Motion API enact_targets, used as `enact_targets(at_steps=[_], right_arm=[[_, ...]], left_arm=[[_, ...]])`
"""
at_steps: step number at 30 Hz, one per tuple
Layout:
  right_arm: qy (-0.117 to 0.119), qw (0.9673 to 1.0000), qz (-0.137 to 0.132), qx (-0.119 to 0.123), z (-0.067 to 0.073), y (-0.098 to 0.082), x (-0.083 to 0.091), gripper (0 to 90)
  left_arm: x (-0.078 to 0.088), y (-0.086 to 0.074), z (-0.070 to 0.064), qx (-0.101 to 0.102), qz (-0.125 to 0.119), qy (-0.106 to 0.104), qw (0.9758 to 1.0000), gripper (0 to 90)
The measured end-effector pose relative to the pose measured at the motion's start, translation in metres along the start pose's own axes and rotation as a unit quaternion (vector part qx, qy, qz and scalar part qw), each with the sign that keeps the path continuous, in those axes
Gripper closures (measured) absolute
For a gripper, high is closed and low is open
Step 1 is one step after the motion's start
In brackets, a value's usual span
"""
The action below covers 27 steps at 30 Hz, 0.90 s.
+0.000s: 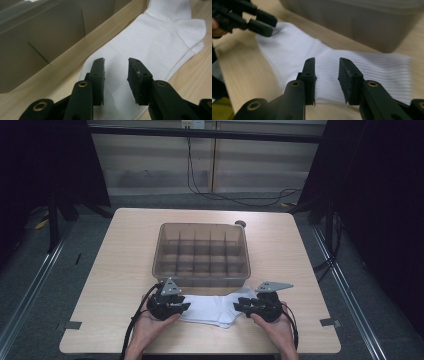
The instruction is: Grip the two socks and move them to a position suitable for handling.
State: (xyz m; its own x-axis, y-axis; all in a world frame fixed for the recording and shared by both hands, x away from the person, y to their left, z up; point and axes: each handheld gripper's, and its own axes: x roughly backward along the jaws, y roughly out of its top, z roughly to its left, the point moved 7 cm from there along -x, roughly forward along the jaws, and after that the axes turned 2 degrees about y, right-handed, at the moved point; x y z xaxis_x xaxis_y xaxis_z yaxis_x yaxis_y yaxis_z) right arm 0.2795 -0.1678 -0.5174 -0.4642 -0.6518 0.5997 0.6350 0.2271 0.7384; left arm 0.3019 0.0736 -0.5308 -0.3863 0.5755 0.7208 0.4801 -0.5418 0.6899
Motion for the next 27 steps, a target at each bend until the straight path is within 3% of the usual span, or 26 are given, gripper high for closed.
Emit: enact_targets(at_steps=[4,9,17,21,27], right_arm=[[-0.029,0.9995,0.001,-0.009,-0.018,0.002,0.005,68.9],[-0.085,0.9961,0.015,-0.019,-0.037,0.001,0.005,63.2],[-0.115,0.9922,0.04,-0.027,-0.054,-0.002,-0.005,51.8],[-0.119,0.9911,0.057,-0.019,-0.054,-0.005,-0.011,48.2],[-0.121,0.9905,0.062,-0.019,-0.055,-0.007,-0.014,44.8]], left_arm=[[-0.006,-0.005,-0.003,0.003,0.002,-0.007,1.0,63.6],[-0.008,-0.01,-0.004,0.0,0.005,-0.006,1.0,60.2],[-0.006,-0.014,-0.011,-0.015,0.006,-0.009,0.9998,59.7],[-0.005,-0.017,-0.013,-0.012,-0.004,-0.013,0.9998,59.6],[-0.005,-0.017,-0.012,-0.011,-0.008,-0.014,0.9998,59.6]])
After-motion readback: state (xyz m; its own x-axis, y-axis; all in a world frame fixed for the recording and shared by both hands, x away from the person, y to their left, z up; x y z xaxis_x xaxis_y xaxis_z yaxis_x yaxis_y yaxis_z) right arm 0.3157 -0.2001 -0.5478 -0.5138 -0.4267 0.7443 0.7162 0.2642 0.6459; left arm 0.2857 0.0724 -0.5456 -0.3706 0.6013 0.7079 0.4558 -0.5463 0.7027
